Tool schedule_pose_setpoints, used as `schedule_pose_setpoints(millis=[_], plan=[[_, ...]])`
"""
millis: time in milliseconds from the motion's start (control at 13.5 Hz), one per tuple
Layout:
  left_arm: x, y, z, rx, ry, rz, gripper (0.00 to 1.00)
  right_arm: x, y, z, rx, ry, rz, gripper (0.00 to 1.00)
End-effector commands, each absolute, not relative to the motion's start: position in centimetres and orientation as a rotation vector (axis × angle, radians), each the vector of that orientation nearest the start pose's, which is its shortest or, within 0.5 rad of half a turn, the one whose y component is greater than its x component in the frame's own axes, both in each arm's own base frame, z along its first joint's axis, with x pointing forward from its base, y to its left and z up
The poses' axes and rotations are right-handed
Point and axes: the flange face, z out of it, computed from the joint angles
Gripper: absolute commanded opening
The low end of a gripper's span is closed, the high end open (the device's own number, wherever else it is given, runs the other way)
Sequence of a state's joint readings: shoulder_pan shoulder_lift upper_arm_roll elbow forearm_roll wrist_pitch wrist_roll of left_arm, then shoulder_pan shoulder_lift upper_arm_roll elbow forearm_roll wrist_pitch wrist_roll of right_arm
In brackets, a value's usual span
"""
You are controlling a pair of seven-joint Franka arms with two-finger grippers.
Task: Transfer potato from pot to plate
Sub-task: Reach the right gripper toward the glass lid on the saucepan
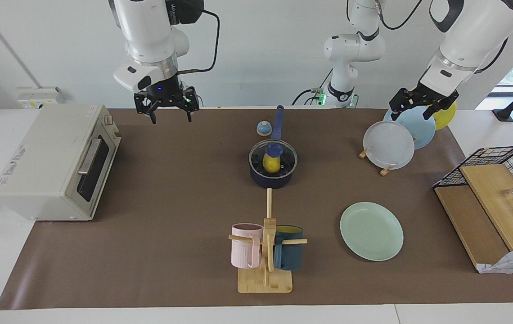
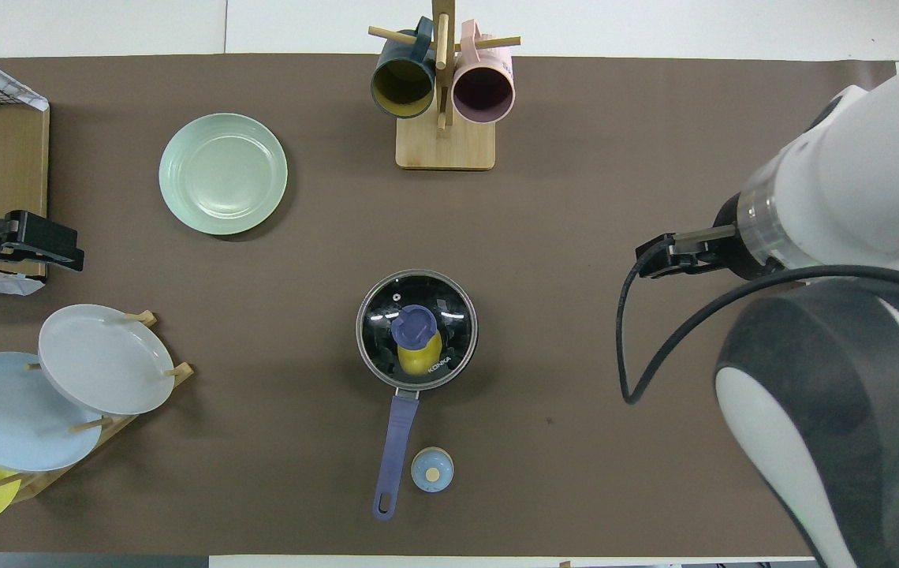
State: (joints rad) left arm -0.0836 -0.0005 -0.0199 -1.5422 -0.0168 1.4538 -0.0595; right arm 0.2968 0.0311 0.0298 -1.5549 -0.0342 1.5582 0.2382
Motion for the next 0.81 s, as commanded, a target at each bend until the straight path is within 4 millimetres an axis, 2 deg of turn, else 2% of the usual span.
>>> schedule_pose_setpoints(millis=[0,74,222,444,519,593,741], plan=[[53.5,-5.3,63.0,-3.127,0.064,0.141,1.0,54.5,22.6,61.6,-3.17,-0.113,0.059,1.0],[53.4,-5.4,63.0,-3.127,0.067,0.141,1.0,54.1,25.6,61.1,-3.177,-0.057,0.057,1.0],[53.4,-5.3,63.0,-3.127,0.064,0.143,1.0,53.0,32.8,59.8,-3.172,-0.049,0.013,1.0],[53.4,-5.3,63.0,-3.127,0.064,0.141,1.0,51.6,40.6,57.0,-3.147,0.012,-0.064,1.0],[53.4,-5.3,63.0,-3.127,0.064,0.143,1.0,51.2,42.4,56.5,-3.109,0.021,-0.123,1.0],[53.4,-5.3,63.1,-3.127,0.064,0.138,1.0,51.1,42.8,55.1,-3.114,0.031,-0.116,1.0],[53.4,-5.3,63.1,-3.127,0.064,0.138,1.0,49.6,45.1,53.3,-3.137,-0.043,-0.125,1.0]])
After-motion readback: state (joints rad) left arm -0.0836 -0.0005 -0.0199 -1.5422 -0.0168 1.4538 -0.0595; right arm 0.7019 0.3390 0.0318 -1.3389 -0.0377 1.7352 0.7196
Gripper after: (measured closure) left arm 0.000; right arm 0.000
